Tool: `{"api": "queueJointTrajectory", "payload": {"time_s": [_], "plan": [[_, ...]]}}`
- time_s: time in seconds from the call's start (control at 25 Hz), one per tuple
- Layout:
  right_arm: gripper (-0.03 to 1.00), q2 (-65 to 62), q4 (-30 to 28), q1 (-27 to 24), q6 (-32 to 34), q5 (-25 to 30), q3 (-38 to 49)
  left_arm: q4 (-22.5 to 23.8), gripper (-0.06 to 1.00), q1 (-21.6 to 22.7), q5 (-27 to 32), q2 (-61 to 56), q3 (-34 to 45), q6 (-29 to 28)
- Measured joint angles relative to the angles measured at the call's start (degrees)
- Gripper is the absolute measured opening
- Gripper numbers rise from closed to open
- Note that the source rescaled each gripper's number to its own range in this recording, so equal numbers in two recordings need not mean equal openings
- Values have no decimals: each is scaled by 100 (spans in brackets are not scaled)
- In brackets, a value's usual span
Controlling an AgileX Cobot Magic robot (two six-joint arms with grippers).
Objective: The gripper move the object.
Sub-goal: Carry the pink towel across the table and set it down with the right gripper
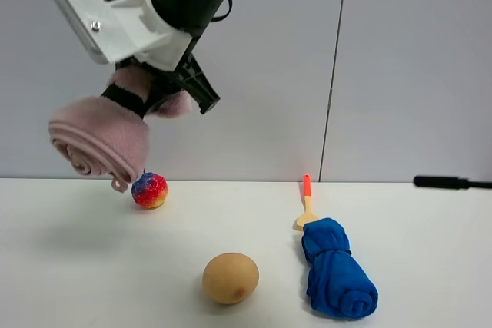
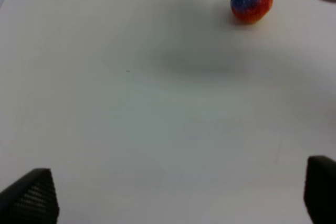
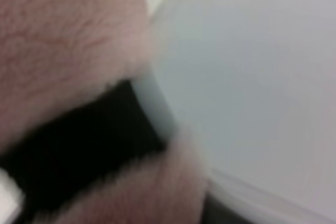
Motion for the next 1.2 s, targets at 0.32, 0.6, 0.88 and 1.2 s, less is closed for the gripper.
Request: {"api": "queueJointTrajectory", "payload": {"time_s": [0.32, 0.6, 0.88, 1.2], "plan": [[0, 908, 318, 299, -789, -107, 0, 0, 100, 0, 0, 0, 0, 0], [0, 1279, 969, 493, -945, -49, 0, 0, 100, 0, 0, 0, 0, 0], [0, 1665, 962, 493, -945, 194, 0, 0, 100, 0, 0, 0, 0, 0], [0, 1953, 962, 493, -394, -270, 0, 0, 100, 0, 0, 0, 0, 0]]}}
